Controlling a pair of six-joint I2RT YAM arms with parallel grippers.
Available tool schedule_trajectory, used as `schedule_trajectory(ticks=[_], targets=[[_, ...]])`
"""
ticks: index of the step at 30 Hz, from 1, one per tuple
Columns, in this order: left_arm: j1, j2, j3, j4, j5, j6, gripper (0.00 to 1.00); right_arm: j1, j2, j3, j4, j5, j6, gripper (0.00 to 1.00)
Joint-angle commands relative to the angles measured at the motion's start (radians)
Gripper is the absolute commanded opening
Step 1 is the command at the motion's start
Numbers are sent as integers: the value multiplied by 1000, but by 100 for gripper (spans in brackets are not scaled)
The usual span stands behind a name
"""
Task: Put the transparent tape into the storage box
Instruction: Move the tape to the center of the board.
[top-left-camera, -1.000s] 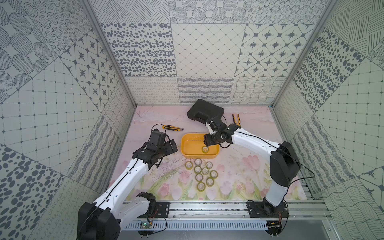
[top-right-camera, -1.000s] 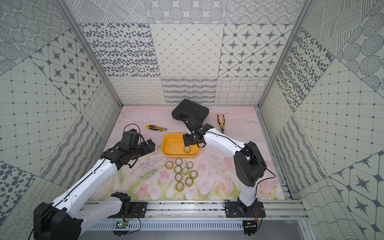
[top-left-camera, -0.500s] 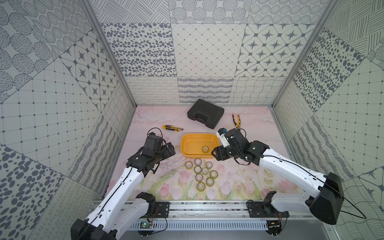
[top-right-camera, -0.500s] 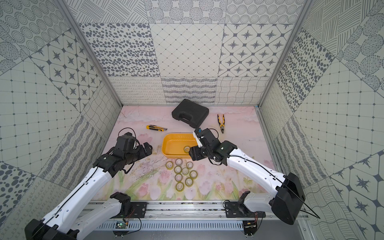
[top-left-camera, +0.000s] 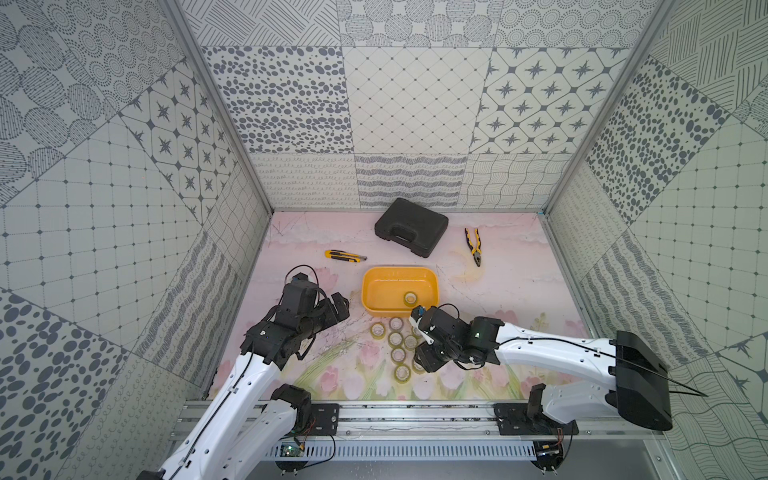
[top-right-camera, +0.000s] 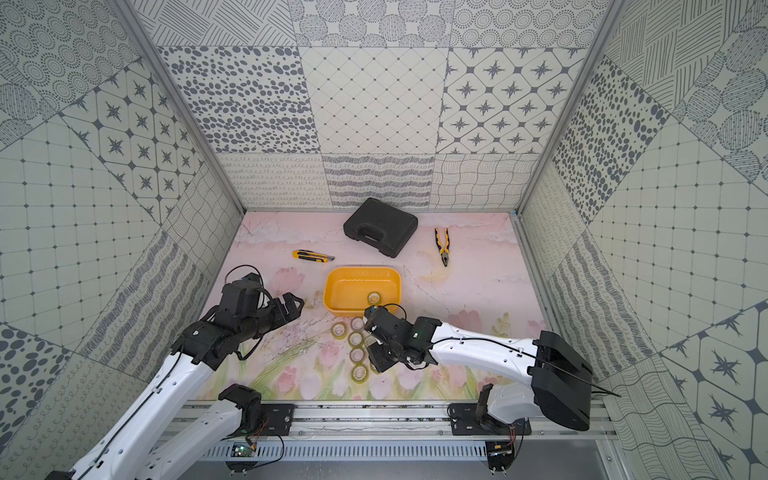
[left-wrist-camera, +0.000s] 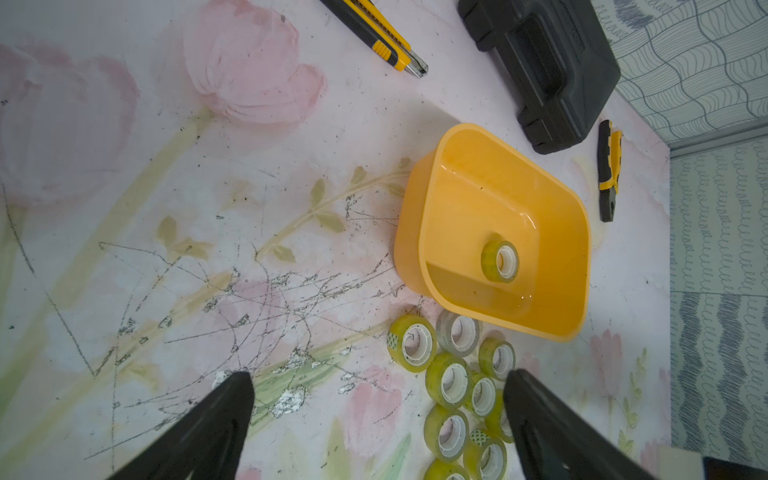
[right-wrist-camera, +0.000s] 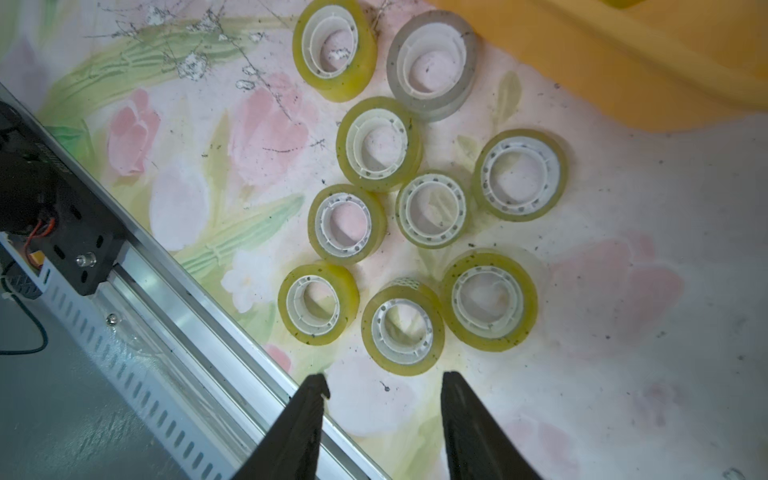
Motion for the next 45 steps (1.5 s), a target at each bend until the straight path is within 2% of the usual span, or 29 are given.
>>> schedule_trajectory(ticks=[1,5,12,25,33,38,45], targets=[[7,19,43,-78,50,-8,99,9,26,-12,58,34,36,44],[7,-4,18,-57,55,-47,99,18,27,-26,69,59,59,39],[5,-28,-51,-5,70,-116,99,52,62,-27,86,63,109,36],[5,-23,-70,1,73,-101,99,70,184,-21,137,79,162,33],[2,10,-61,27,84,-97,99,71,62,-138,112,134,251,31],[2,28,-56,34,85,-96,99,70,-42,-185,68,130,265,34],[-1,7,-62,34,66,-91,99,79,-32,-154,39,120,252,38]])
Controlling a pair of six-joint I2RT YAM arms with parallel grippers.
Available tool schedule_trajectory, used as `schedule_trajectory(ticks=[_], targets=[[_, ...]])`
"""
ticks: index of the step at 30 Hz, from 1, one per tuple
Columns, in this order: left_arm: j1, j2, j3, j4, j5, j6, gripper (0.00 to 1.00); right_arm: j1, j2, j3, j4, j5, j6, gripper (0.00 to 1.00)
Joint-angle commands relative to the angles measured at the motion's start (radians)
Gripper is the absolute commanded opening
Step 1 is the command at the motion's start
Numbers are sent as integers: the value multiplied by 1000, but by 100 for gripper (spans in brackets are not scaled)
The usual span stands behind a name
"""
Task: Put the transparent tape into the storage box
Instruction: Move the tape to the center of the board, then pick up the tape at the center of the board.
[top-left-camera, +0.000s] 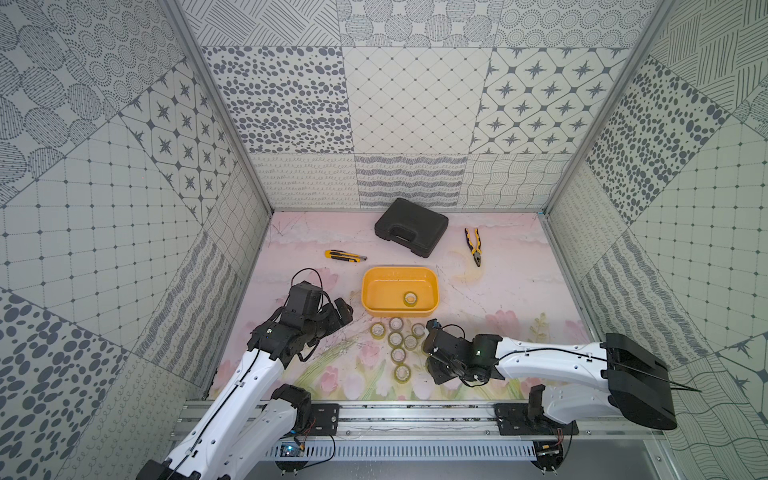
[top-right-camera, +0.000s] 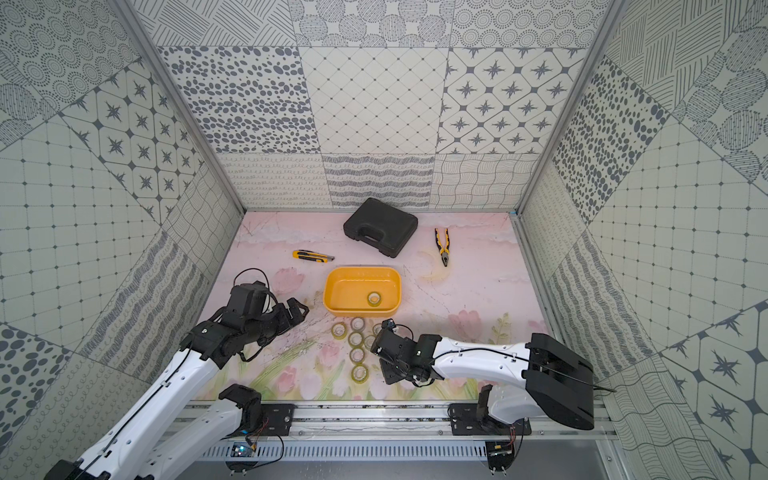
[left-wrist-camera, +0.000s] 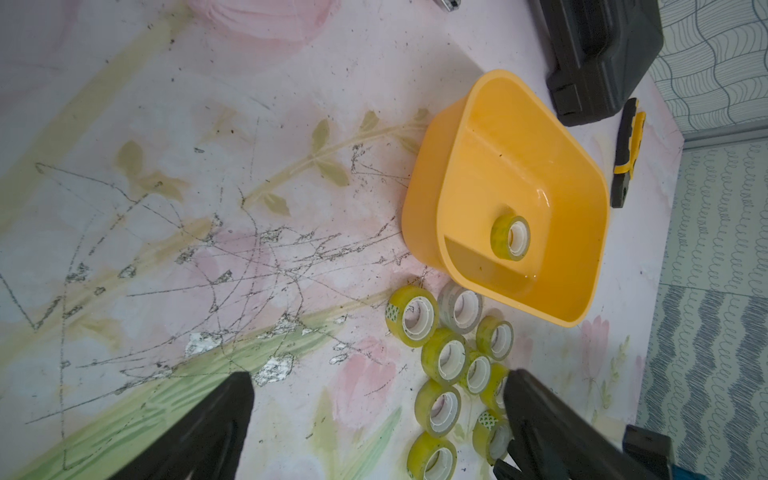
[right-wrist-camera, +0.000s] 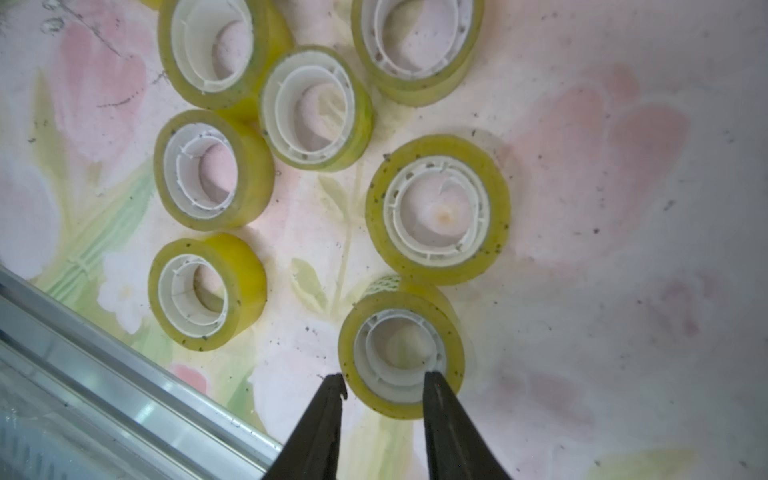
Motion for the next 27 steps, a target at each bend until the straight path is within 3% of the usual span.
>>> schedule_trajectory(ticks=[1,27], targets=[[1,-12,4,22,-9,3,99,16,12,36,-15,12,4,38],[0,-25,-16,36,-13,11,99,55,222,123,-24,53,14,40]])
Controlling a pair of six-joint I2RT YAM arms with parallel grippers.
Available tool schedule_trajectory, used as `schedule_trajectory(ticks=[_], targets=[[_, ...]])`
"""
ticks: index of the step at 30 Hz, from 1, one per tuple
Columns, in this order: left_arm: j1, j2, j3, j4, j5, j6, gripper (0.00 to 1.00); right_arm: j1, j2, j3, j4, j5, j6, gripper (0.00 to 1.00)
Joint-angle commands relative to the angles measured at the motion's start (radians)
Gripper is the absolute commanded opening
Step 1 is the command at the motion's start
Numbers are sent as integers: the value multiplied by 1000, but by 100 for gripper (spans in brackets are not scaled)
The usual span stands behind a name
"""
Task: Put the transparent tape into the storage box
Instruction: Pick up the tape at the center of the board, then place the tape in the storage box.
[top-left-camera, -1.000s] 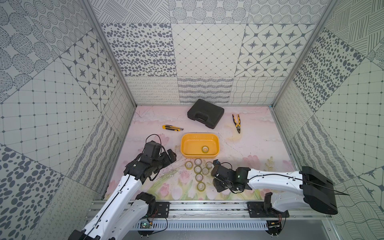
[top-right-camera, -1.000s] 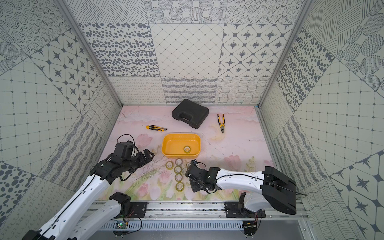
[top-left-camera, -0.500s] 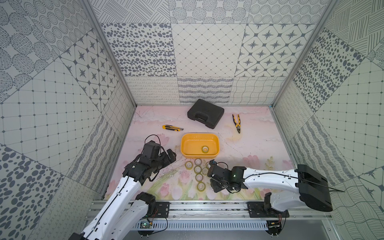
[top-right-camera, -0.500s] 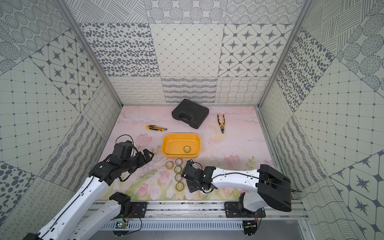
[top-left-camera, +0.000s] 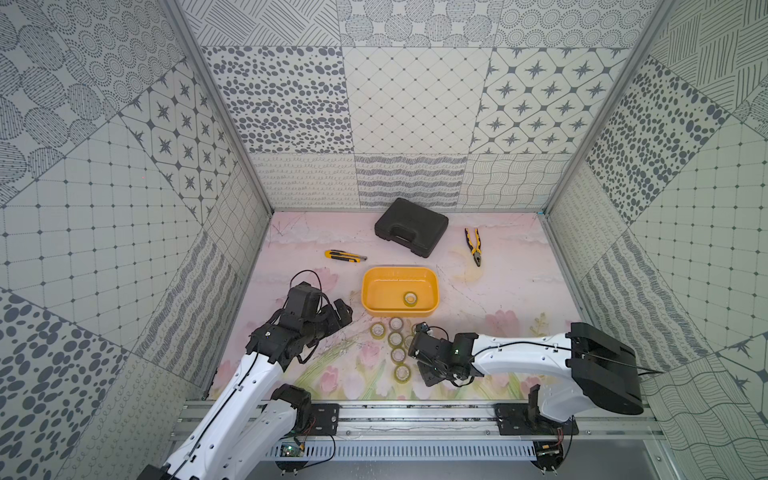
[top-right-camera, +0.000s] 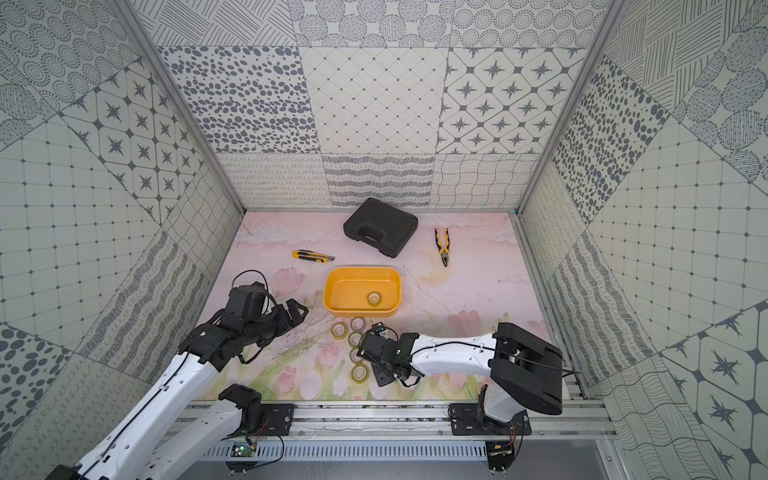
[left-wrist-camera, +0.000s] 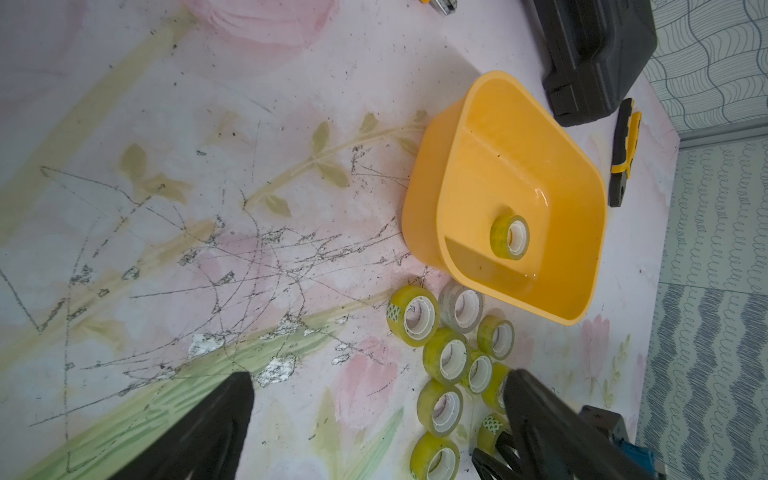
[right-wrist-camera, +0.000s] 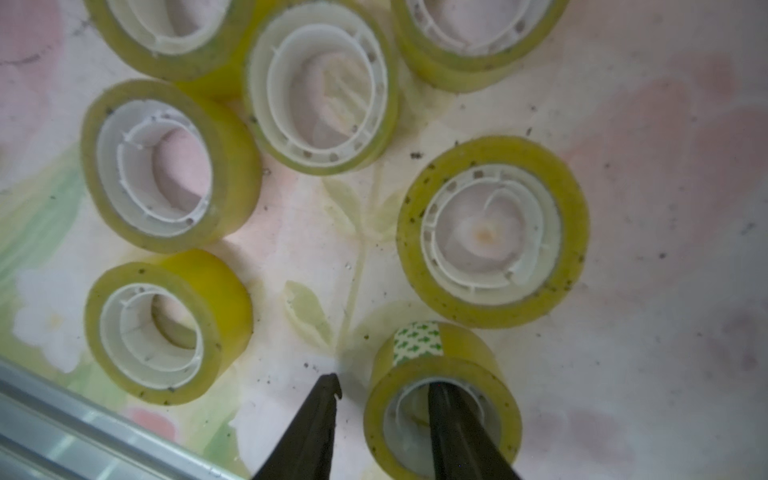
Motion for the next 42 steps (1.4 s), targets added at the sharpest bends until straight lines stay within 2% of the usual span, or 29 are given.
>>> schedule_trajectory(ticks=[1,4,9,17,23,28,35,39,42], targets=[[0,-4,-2,36,-11,4,99,18,30,12,15,22,20,38],[1,-4,1,38,-16,5,99,25,32,-4,25,29,41,31],[0,-11,-2,37,-23,5,99,31,9,-32,30,44,61,13],[0,-39,45,7,-40,21,99,37,-140,-36,-42,89,73,2],[0,-27,122,-3,-48,109,99,33,-311,7,-131,152,68,1],[1,19,193,22,-49,191,99,-23,-331,102,-153,141,-7,3],[7,171,282,45,-1,306,99,-164,-202,300,-148,59,-154,4],[28,251,322,42,39,310,99,-252,-103,360,-66,-52,-218,4],[72,280,329,41,95,304,99,-292,-26,430,-47,-88,-248,4]])
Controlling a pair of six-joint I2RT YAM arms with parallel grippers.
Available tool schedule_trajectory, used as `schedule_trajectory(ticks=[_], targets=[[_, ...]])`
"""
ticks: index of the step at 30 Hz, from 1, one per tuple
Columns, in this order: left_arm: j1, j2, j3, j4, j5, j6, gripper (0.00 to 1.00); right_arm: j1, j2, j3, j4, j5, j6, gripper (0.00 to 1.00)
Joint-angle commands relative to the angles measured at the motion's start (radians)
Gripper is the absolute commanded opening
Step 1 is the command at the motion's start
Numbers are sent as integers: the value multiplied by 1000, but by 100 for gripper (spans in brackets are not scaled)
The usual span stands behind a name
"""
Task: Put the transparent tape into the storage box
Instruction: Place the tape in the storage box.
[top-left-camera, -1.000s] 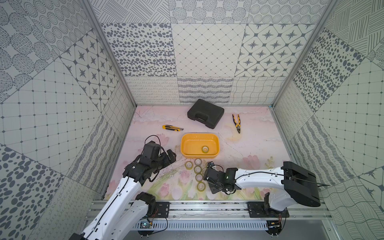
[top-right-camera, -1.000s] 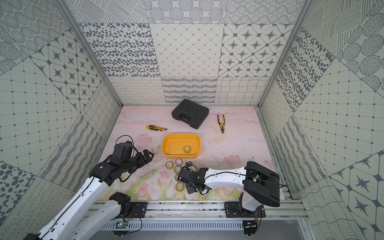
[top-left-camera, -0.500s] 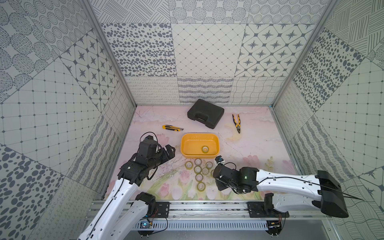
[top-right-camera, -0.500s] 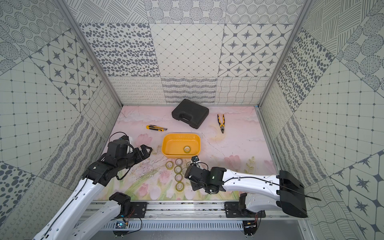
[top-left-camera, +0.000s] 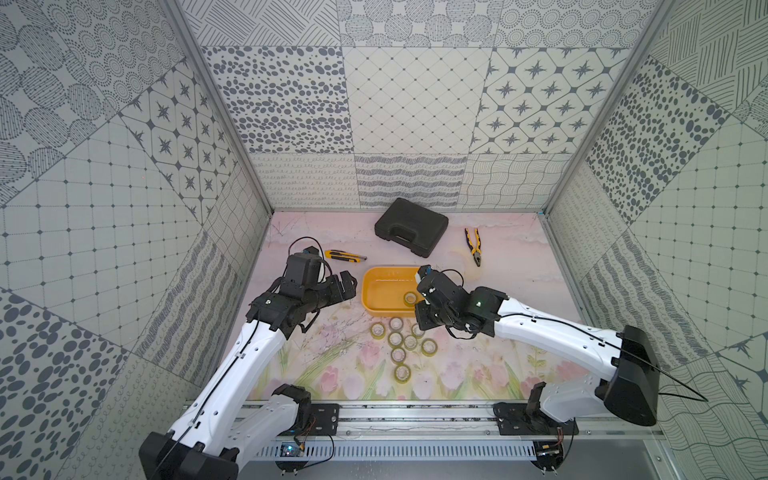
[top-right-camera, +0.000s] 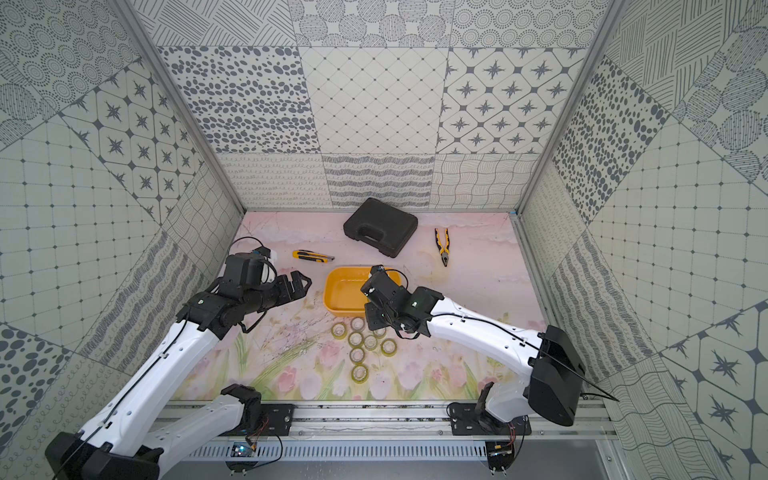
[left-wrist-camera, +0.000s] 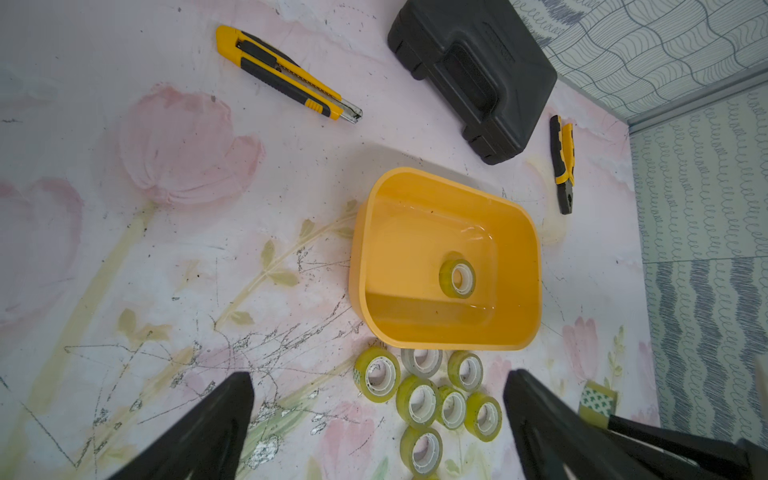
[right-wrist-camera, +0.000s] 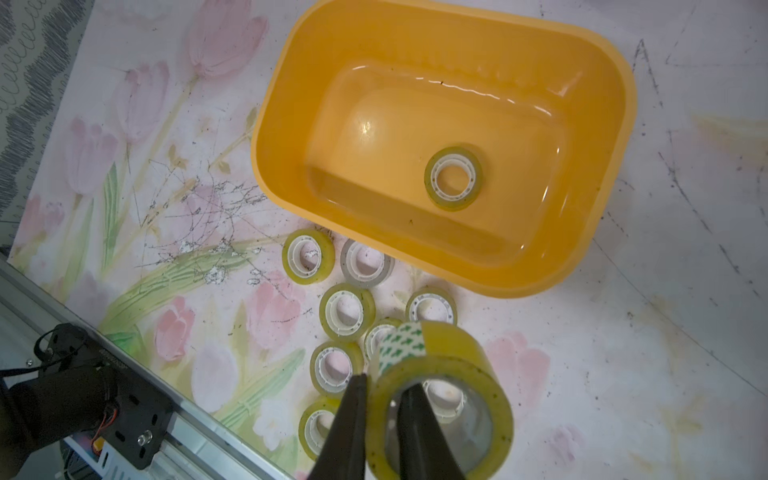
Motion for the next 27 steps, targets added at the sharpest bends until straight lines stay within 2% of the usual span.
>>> schedule_trajectory(ticks=[1,8,14,16,19,22,27], targets=[[54,53,28,14,96,68,99,-33,82,84,57,-75,-75,4],[100,6,-26,36,160,35,99,-79,304,248,93,-148,-105,4],[103,39,25,-44,93,126,99,-99,448,362,118,-160,-96,5],[108,54,27,-65,70,107,99,-108,493,398,122,-162,-94,7],[116,46,18,-57,103,111,99,-115,561,452,130,-168,-88,7],[122,8,1,-59,58,103,99,-118,632,512,140,-172,-80,8],[124,-48,-37,-26,75,92,99,-139,740,614,156,-228,-58,9]])
